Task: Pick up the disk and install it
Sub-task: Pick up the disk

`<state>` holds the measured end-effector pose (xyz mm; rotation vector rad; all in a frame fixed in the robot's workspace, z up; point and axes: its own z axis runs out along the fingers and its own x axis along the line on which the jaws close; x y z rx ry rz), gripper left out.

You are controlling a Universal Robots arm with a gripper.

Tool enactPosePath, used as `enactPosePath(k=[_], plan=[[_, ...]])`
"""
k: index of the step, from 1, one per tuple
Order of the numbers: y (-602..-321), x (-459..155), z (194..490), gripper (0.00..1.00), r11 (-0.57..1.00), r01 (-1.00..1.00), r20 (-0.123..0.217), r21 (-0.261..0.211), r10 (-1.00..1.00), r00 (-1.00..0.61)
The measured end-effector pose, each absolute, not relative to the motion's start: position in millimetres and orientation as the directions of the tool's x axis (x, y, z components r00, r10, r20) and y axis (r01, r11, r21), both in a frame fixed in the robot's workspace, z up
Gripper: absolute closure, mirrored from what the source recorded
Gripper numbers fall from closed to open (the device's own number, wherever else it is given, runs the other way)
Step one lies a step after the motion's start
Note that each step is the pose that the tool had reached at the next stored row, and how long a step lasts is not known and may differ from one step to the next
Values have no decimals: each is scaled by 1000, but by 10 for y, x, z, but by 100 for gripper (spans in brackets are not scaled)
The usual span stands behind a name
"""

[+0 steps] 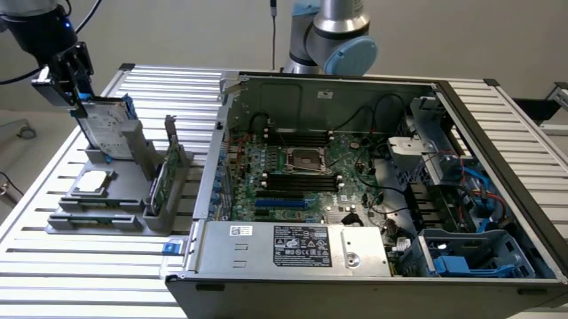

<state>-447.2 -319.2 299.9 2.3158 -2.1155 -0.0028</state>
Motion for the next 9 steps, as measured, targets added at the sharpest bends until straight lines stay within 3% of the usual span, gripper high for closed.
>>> enactPosePath(k=[9], plan=[[-3184,-4473,2836,46,-75,-997,2,5,-997,75]])
